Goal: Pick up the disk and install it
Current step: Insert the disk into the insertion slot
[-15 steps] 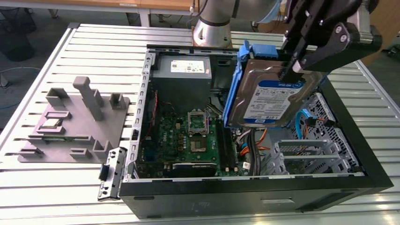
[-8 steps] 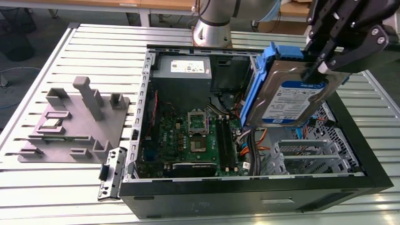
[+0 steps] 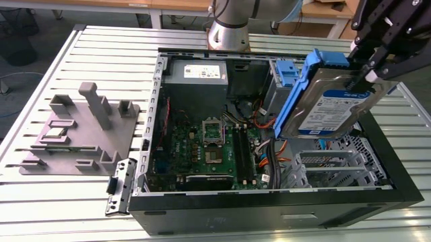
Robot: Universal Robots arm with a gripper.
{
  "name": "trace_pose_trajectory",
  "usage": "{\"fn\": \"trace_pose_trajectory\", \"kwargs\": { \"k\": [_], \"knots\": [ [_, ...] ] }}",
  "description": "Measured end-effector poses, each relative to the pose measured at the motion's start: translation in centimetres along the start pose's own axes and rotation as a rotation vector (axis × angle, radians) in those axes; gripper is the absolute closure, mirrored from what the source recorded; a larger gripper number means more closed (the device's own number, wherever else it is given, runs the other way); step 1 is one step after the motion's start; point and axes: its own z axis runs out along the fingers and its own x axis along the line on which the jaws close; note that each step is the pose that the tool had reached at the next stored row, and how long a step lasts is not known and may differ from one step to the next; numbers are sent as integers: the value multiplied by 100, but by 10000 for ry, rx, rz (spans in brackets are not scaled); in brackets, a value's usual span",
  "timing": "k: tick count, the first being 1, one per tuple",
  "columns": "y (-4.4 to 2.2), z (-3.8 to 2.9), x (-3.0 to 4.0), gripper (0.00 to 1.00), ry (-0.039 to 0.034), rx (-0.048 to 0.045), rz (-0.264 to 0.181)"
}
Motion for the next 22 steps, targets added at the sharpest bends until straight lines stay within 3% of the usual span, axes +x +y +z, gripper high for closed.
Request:
{"fn": "trace_pose_trajectory", "kwargs": {
  "k": [6,13,22],
  "knots": [
    [-105,-11,82,65,2,-4,0],
    [-183,-21,184,65,10,-7,2],
    [-380,-32,211,65,27,-29,4]
  ]
}}
